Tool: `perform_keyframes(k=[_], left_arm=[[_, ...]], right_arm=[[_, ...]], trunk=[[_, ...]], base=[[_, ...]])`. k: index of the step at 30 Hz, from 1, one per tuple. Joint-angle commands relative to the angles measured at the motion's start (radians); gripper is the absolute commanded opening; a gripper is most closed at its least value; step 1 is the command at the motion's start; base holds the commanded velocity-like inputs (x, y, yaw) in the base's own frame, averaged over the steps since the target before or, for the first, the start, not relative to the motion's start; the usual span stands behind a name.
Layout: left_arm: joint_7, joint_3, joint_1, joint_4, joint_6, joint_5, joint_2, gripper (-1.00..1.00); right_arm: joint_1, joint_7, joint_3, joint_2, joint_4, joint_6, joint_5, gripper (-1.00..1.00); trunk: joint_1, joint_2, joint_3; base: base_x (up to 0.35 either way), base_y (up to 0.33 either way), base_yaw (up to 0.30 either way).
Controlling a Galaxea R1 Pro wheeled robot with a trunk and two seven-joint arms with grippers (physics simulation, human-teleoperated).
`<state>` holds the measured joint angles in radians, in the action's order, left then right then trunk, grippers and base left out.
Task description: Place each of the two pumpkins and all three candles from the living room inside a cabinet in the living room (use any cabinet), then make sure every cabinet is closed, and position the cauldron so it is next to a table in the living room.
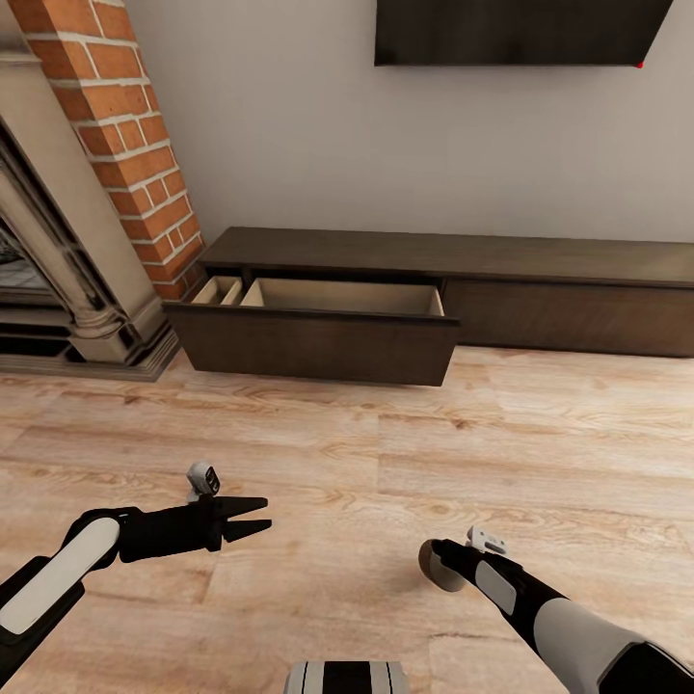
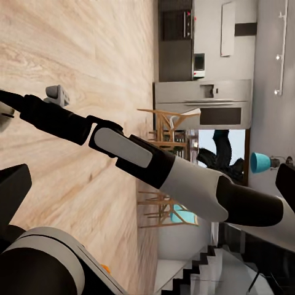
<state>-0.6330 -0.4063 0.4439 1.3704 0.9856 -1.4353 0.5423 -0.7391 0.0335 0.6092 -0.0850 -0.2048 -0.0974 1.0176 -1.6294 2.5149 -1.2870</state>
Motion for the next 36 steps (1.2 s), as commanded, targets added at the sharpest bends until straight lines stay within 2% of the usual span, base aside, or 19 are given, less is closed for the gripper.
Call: perform_keyframes(k=[1,10,26,36], left_arm=[[-0.004,-0.002,0.001,-0.001,0.002,-0.001,0.001,1.00],[-0.004,-0.002,0.001,-0.001,0.002,-0.001,0.001,1.00],[-0.004,-0.002,0.001,-0.001,0.002,-0.001,0.001,1.00],[-0.004,-0.002,0.001,-0.001,0.002,-0.001,0.000,1.00]], right_arm=[[0.000,0.003,0.006,-0.001,-0.002,-0.004,0.006,-1.00],[0.000,0.002,0.006,-0.001,-0.002,-0.004,0.006,-1.00],[0.000,0.002,0.006,-0.001,-0.002,-0.004,0.005,-1.00],[0.000,0.002,0.006,-0.001,-0.002,-0.004,0.004,-1.00]], trunk=[[0.000,0.000,-0.001],[0.000,0.000,0.000],[0.000,0.000,0.008],[0.000,0.000,0.008]], base=[[0.000,0.000,0.000],[0.000,0.025,0.052],[0.000,0.029,0.271],[0.000,0.119,0.287]])
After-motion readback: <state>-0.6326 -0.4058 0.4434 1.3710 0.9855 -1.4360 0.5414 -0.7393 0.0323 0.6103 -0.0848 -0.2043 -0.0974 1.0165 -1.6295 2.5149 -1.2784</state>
